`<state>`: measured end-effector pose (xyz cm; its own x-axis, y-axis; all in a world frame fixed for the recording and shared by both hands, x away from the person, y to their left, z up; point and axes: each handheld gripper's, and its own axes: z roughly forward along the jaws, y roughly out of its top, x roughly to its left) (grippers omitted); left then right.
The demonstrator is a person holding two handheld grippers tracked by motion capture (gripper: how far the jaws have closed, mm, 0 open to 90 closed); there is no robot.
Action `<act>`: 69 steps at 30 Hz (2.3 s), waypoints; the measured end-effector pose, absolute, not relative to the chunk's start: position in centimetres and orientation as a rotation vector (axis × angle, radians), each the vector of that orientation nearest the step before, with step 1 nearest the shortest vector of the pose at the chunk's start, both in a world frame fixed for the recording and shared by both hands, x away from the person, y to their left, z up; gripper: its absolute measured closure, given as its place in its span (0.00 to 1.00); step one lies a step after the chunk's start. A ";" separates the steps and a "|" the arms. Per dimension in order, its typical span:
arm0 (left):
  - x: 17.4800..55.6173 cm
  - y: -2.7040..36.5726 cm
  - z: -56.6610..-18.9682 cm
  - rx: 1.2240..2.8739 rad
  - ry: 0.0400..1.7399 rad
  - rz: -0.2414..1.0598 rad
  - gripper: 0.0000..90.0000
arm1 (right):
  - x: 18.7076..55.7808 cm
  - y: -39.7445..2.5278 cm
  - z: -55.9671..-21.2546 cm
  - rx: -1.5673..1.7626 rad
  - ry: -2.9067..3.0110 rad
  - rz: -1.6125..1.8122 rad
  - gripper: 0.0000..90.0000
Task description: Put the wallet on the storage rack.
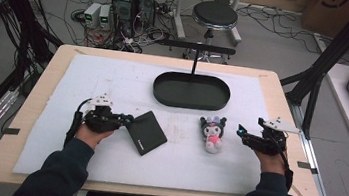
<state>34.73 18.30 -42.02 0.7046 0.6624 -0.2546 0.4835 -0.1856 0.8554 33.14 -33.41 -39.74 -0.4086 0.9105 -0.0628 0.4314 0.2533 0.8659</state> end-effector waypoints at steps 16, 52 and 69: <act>33.6 23.8 -37.7 1.605 0.971 0.538 0.95 | 33.1 -33.4 -39.7 1.213 1.955 1.078 0.23; 31.3 17.3 -38.3 1.810 0.769 0.624 0.85 | 33.1 -33.5 -39.7 1.213 1.956 1.077 0.23; 31.5 17.9 -38.8 1.734 0.768 0.629 0.62 | 33.1 -33.5 -39.8 1.214 1.958 1.076 0.23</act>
<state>31.55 17.89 -38.83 0.6509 0.7583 0.0367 0.1852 -0.2054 0.9610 33.11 -33.49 -39.76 -0.4096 0.9099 -0.0655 0.4326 0.2569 0.8642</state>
